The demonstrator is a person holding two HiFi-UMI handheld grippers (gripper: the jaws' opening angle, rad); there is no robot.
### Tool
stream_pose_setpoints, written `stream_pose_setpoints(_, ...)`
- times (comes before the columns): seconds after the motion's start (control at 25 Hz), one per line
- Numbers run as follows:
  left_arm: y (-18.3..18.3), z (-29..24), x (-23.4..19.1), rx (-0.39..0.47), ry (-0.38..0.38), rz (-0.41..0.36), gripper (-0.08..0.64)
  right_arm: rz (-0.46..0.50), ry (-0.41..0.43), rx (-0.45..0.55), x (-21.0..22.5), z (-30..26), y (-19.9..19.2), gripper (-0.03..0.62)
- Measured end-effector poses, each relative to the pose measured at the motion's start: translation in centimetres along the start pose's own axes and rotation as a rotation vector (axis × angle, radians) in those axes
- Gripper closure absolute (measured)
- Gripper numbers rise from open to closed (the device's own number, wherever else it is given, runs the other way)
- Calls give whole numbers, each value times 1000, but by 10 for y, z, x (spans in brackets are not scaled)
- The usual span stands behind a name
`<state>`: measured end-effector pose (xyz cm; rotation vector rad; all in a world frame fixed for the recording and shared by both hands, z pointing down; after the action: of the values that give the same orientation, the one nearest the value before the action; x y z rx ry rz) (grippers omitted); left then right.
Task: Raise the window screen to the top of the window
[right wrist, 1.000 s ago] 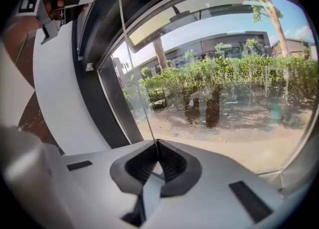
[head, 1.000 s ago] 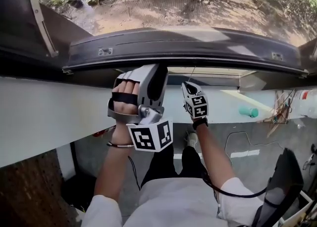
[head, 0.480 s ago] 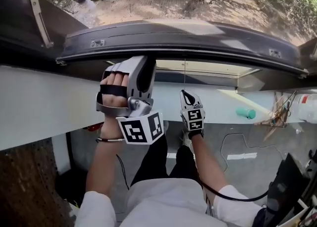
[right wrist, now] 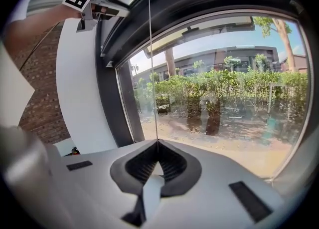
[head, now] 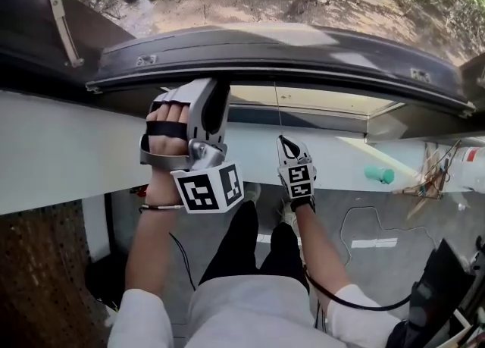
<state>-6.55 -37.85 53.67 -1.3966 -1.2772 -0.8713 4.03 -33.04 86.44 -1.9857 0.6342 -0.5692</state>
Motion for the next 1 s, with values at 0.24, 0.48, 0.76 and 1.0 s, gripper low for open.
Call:
stream_pose_setpoints(0.24, -1, 1, 1, 0, 20, -36, 474, 12, 32, -20, -15, -17, 0, 602)
stream_pose_setpoints(0.48, -1, 1, 1, 2, 32, -16, 476, 7, 42, -25, -23, -20, 0, 602)
stream_pose_setpoints(0.76, -1, 1, 1, -20, -2, -8, 474, -41, 28, -100, -18, 15, -10, 601)
stream_pose_setpoints(1.0, 0, 0, 0, -22, -10, 0, 474, -51, 31, -136, -15, 41, -10, 601)
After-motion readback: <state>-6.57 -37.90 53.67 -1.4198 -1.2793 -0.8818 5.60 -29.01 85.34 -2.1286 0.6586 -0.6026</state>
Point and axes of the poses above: the fingertips, and each gripper's own axes: z backward along the fingers, x to its right, y out of its top, the point moved 3 cm from there along z, backward along the fingers, and after that the axes turned 3 degrees about y, right-handed, at the moved point
